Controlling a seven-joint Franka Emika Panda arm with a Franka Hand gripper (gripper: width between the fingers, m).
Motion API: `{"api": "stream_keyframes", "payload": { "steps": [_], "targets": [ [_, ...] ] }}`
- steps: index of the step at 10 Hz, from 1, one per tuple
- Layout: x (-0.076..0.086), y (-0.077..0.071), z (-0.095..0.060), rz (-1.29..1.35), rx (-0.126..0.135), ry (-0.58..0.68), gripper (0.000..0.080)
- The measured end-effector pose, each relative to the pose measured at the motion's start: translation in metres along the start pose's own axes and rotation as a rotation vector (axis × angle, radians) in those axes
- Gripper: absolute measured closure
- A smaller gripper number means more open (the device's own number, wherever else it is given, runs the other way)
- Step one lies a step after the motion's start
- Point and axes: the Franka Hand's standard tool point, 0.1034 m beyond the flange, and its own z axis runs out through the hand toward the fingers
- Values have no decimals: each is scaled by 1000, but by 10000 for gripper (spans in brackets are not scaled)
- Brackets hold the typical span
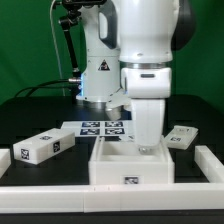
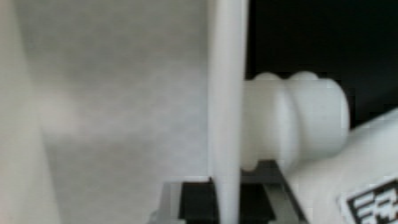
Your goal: Assemble cabinet
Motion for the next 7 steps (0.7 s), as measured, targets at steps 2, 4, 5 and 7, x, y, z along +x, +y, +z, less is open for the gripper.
{"api": "stream_keyframes", "payload": {
  "steps": [2,4,5,7],
  "targets": [
    [-1,0,0,2,0,0,765],
    [9,-1,0,3,-4,7,765],
    [24,-1,-1,15,-4,14,765],
    [42,-2,0,-5,-4,20,765]
  ]
}}
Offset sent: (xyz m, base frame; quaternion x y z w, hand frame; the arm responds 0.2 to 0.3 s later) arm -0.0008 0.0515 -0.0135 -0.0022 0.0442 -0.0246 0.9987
